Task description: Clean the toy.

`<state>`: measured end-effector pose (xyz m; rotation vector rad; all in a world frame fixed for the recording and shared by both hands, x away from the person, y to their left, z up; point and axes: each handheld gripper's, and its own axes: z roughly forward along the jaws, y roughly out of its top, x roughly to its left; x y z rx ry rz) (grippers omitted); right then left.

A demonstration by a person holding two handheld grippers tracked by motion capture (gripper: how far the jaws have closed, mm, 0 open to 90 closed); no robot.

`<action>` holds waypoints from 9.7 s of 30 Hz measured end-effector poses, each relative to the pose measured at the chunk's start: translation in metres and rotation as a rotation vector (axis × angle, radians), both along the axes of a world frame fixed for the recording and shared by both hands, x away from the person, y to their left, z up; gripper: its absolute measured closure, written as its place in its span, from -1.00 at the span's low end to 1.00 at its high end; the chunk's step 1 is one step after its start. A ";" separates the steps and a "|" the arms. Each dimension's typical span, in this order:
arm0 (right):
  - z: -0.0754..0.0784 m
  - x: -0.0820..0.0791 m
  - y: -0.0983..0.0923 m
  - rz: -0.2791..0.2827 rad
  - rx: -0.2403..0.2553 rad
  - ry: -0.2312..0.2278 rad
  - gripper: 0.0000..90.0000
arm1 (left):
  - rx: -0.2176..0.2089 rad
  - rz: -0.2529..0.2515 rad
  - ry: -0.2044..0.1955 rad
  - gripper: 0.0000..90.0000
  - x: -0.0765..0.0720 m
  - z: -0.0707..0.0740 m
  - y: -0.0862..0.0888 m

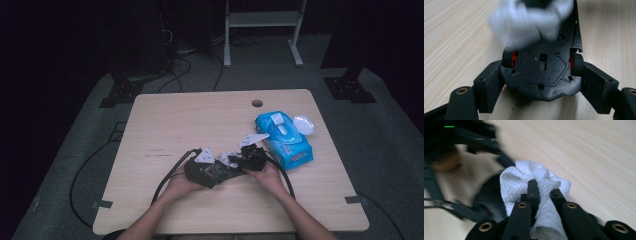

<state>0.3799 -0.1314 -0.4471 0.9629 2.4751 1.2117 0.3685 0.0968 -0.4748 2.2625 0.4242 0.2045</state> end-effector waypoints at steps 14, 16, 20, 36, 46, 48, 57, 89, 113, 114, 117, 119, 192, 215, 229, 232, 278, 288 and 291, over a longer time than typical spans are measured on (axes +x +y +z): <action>0.006 -0.025 -0.044 0.007 -0.026 0.047 0.83 | 0.001 -0.004 0.015 -0.47 0.002 0.000 -0.001; 0.006 -0.025 -0.045 0.006 -0.019 0.052 0.83 | 0.001 -0.005 0.022 -0.47 0.002 -0.001 -0.001; 0.002 -0.026 -0.046 -0.001 -0.012 0.056 0.83 | -0.025 0.000 0.057 -0.50 0.004 0.002 -0.001; -0.001 -0.037 -0.044 0.026 -0.046 -0.018 0.83 | -0.121 0.021 0.292 -0.50 0.018 -0.002 0.009; -0.003 -0.041 -0.044 0.026 -0.041 -0.033 0.84 | -0.150 0.010 0.359 -0.50 0.022 -0.002 0.012; -0.003 -0.041 -0.044 0.032 -0.040 -0.037 0.84 | -0.171 0.008 0.388 -0.50 0.024 -0.003 0.013; -0.003 -0.042 -0.043 0.030 -0.041 -0.037 0.84 | -0.190 0.022 0.416 -0.46 0.025 -0.004 0.013; -0.002 -0.051 -0.039 0.051 -0.062 -0.045 0.85 | -0.065 0.067 0.134 -0.44 0.005 0.005 -0.005; -0.003 -0.054 -0.040 0.046 -0.050 -0.034 0.86 | -0.068 0.048 0.045 -0.44 -0.003 0.006 -0.006; -0.003 -0.055 -0.041 0.046 -0.048 -0.033 0.86 | -0.065 0.048 0.031 -0.43 -0.004 0.006 -0.006; -0.004 -0.055 -0.041 0.047 -0.045 -0.033 0.86 | -0.053 0.053 0.008 -0.42 -0.006 0.007 -0.008; -0.004 -0.056 -0.041 0.048 -0.045 -0.034 0.86 | -0.046 0.063 -0.024 -0.40 -0.007 0.008 -0.009; 0.019 -0.028 -0.023 -0.019 0.118 -0.021 0.85 | -0.101 -0.018 -0.083 0.47 -0.015 0.010 -0.015; 0.018 -0.029 -0.034 -0.059 0.120 -0.038 0.85 | -0.092 -0.018 -0.080 0.47 -0.012 0.011 -0.008; 0.020 -0.028 -0.033 -0.048 0.101 -0.043 0.85 | -0.090 -0.019 -0.076 0.48 -0.010 0.011 -0.001; 0.018 -0.027 -0.038 -0.074 0.130 -0.023 0.85 | -0.095 -0.015 -0.071 0.47 -0.010 0.011 -0.003; 0.019 -0.024 -0.044 -0.094 0.088 -0.064 0.85 | -0.085 -0.014 -0.065 0.48 -0.007 0.012 0.001; 0.015 -0.016 -0.065 -0.167 0.105 -0.038 0.85 | -0.079 -0.018 -0.065 0.48 -0.006 0.013 0.003; 0.012 -0.016 -0.059 -0.150 0.107 -0.029 0.85 | -0.076 -0.018 -0.067 0.48 -0.006 0.013 0.003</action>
